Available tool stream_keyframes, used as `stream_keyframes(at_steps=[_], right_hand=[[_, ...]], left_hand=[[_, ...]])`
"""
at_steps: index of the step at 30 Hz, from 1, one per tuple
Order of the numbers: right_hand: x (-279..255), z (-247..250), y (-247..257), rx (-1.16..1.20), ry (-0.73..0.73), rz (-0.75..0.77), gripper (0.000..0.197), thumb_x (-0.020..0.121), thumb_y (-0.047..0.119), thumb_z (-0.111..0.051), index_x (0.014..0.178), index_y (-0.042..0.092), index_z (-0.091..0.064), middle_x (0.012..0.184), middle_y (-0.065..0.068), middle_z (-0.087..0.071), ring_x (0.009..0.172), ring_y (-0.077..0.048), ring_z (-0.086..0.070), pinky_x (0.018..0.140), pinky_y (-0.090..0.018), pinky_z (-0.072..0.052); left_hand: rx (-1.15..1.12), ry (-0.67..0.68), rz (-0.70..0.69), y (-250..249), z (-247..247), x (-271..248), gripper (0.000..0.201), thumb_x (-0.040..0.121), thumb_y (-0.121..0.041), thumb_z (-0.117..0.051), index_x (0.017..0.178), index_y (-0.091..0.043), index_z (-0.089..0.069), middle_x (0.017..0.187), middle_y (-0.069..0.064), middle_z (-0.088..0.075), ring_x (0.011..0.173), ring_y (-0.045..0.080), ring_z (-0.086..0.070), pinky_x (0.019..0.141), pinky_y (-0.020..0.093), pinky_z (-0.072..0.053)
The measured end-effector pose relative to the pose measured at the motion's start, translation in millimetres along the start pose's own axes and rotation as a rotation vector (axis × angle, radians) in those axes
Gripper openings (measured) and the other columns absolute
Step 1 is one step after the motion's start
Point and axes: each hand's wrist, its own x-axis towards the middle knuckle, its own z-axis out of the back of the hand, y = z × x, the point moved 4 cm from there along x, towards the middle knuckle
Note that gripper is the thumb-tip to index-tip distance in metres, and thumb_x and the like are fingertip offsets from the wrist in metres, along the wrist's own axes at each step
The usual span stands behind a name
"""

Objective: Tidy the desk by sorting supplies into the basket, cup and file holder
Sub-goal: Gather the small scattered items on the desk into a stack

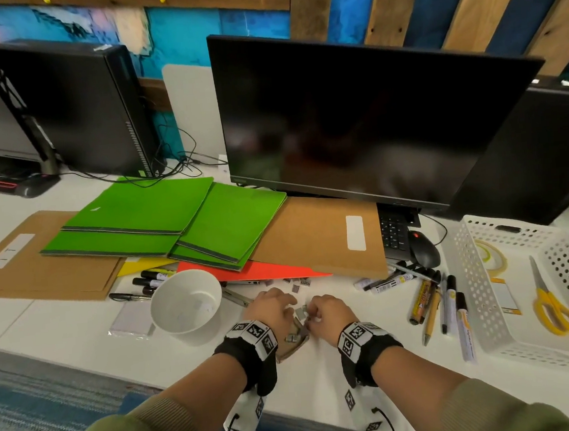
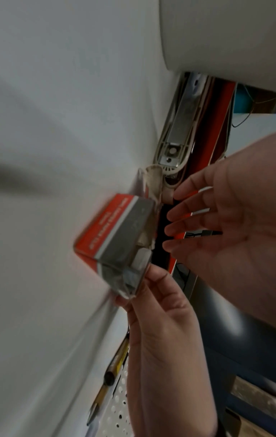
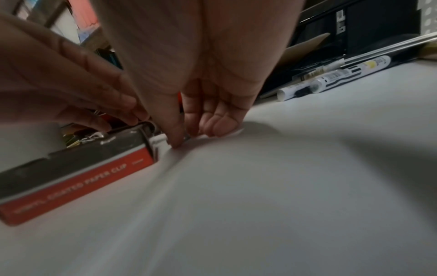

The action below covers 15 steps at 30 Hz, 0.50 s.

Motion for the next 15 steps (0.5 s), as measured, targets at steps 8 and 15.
stream_keyframes(at_steps=[8,15], right_hand=[[8,9,-16,0.077,-0.038,-0.035,0.019,0.086,0.017,-0.056,0.103,0.011,-0.061,0.108,-0.011,-0.06,0.095,-0.026,-0.056,0.078,-0.025,-0.042],[15,12,-12,0.127,-0.047,0.06,0.005,0.085,0.017,-0.056,0.087,0.022,-0.058,0.09,-0.002,-0.053,0.08,-0.015,-0.048,0.079,-0.026,-0.044]], left_hand=[[0.025,0.101,0.14,-10,-3,22,0.036,0.086,-0.039,-0.054,0.121,-0.029,-0.056,0.129,-0.004,-0.057,0.12,0.02,-0.051,0.102,0.035,-0.043],[0.119,0.154,0.193,-16,-7,29,0.038,0.083,-0.028,-0.054,0.121,-0.025,-0.055,0.125,0.0,-0.056,0.118,0.022,-0.05,0.102,0.035,-0.042]])
